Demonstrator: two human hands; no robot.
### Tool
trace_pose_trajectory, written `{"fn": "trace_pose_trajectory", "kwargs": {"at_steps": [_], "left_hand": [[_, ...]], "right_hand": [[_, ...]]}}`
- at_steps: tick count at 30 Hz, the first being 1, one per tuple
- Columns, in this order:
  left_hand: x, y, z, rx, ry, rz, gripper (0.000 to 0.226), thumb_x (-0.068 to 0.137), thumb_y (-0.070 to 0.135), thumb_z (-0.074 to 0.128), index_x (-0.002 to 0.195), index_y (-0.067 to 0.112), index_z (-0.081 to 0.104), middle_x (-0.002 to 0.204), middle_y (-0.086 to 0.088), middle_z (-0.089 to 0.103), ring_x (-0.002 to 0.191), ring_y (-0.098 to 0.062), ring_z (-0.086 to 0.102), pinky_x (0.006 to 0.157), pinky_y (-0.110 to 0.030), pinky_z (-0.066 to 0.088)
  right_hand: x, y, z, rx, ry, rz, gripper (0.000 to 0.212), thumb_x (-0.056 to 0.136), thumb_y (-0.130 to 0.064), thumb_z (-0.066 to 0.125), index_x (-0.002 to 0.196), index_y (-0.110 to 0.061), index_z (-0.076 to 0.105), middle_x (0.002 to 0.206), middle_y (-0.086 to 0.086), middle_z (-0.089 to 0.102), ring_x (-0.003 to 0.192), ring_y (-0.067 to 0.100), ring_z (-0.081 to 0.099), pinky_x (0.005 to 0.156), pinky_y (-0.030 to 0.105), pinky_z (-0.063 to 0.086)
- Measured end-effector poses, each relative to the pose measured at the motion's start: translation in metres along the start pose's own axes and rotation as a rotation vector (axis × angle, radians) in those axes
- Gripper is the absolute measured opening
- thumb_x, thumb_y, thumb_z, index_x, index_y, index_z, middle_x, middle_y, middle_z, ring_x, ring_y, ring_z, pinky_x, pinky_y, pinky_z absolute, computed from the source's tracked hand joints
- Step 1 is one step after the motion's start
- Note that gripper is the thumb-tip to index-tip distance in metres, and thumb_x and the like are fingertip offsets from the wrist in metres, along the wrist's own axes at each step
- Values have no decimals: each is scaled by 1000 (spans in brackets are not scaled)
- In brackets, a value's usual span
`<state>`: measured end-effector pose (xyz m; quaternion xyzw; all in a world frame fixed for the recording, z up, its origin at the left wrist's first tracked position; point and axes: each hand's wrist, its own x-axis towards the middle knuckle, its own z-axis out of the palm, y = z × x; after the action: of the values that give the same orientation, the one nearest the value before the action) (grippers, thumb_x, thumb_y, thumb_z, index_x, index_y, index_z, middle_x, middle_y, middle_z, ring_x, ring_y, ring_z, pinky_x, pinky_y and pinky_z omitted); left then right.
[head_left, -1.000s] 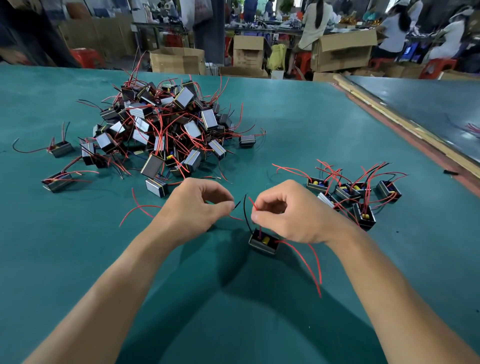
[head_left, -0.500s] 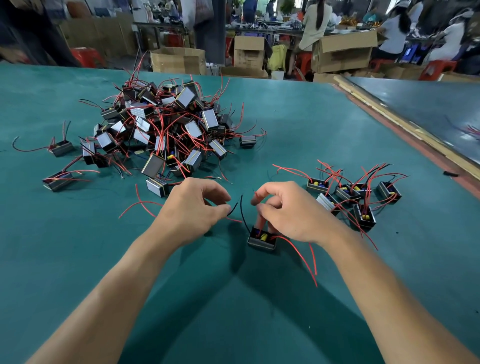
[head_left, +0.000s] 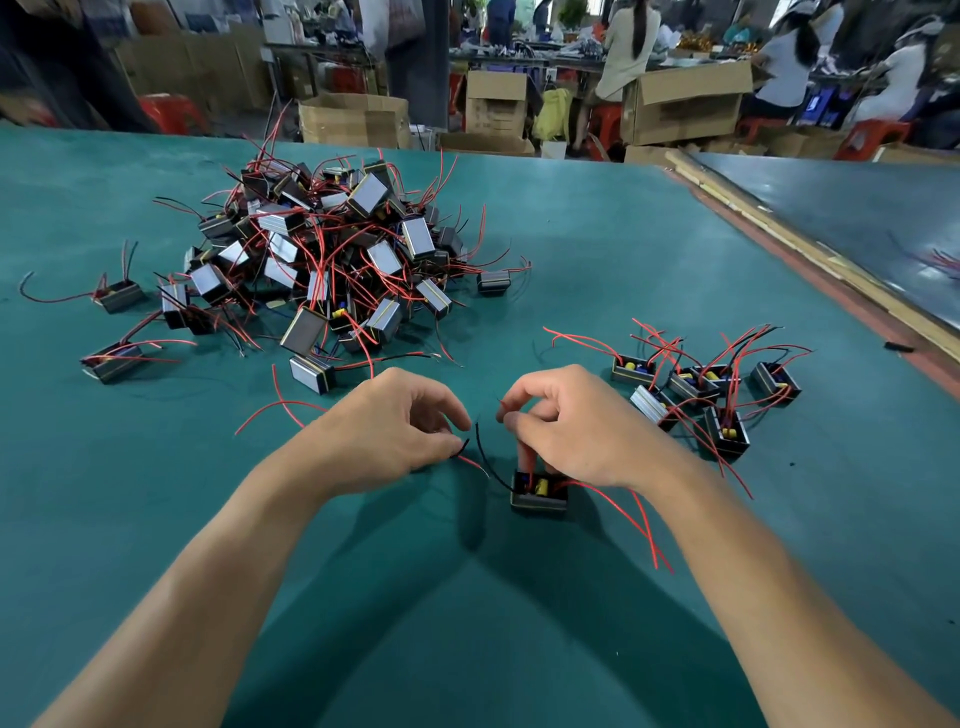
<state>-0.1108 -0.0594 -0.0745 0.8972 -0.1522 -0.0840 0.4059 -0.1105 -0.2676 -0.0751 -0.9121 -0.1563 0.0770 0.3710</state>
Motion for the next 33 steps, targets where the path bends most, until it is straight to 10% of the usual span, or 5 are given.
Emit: {"fn": "trace_pose_trajectory", "kwargs": {"at_steps": [16, 33], "left_hand": [[-1, 4, 9, -30, 153, 30, 14, 92, 26, 66, 79, 24, 72, 45, 6, 49, 39, -12, 46, 45, -23, 38], [-2, 8, 12, -171, 257, 109, 18, 88, 8, 68, 81, 25, 72, 69, -2, 70, 56, -18, 65, 53, -48, 54]], "right_hand": [[-1, 2, 2, 156, 34, 4, 19, 93, -10, 56, 82, -23, 64, 68, -1, 72, 48, 19, 68, 45, 25, 50], [-2, -4, 5, 480, -27, -26, 14, 97, -1, 55, 89, -11, 61, 61, 0, 60, 48, 25, 66, 48, 31, 55]]}}
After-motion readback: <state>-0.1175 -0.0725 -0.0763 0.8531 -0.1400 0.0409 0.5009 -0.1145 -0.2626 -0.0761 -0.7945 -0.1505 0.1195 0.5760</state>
